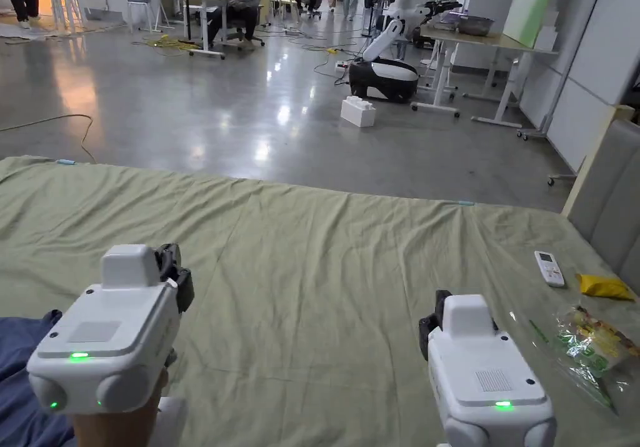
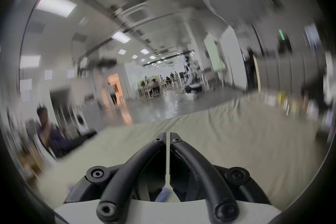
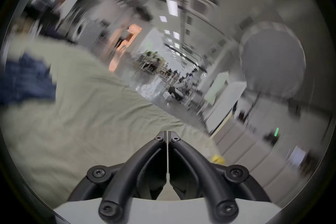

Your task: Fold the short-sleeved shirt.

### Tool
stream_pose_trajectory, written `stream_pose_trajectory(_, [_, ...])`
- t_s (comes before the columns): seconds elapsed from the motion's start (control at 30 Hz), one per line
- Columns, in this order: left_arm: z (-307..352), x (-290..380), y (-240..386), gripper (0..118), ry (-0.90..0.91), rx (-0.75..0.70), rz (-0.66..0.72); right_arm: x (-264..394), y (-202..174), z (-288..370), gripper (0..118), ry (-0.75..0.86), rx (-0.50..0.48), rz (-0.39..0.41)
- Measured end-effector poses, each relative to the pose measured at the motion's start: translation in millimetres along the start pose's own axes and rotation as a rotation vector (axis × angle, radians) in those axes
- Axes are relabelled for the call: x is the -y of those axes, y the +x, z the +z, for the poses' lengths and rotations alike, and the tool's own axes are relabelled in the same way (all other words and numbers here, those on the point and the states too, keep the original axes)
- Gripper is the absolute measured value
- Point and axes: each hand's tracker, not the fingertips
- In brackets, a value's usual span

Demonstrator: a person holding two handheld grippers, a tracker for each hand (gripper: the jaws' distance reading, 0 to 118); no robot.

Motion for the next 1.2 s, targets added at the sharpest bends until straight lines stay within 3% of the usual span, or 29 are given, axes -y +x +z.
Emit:
stream_pose_trajectory(0.03, [0, 0, -2, 3, -0.001, -0.004, 0.026, 3, 2, 1, 2, -0.023, 0.018, -0.078])
stream_pose_trajectory(0.07, [0, 0, -1, 3, -0.003, -0.005, 0.024, 0, 2, 2, 2, 0.022, 0.047, -0.051])
stream_pose_trajectory(0.2, [3, 2, -4, 3, 0.003, 0.002, -0.023, 0, 9, 5, 2, -0.017, 0.074, -0.195])
stream_pose_trajectory(0.43, [3, -3, -18, 3, -0.039, -0.003, -0.096, -7, 6, 2, 2, 0.017, 0.078, -0.106])
stream_pose_trajectory(0.63, [4, -3, -54, 3, -0.199, -0.022, -0.161, -4, -2, -1, 2, 0.028, 0.043, -0.064])
stream_pose_trajectory(0.8, [6, 2, -132, 3, -0.373, -0.038, -0.115, 6, -13, -5, 2, 0.011, 0.016, -0.03])
stream_pose_trajectory(1.1, [-7, 38, -247, 4, -0.721, -0.227, -0.029, 30, -37, -27, 2, -0.063, -0.048, -0.032])
stream_pose_trajectory(1.13, [-13, 44, -257, 8, -0.743, -0.24, -0.046, 33, -39, -28, 2, -0.071, -0.051, -0.03])
stream_pose_trajectory(1.2, [-19, 62, -273, 55, -0.804, -0.247, -0.038, 38, -44, -31, 2, -0.098, -0.057, -0.037])
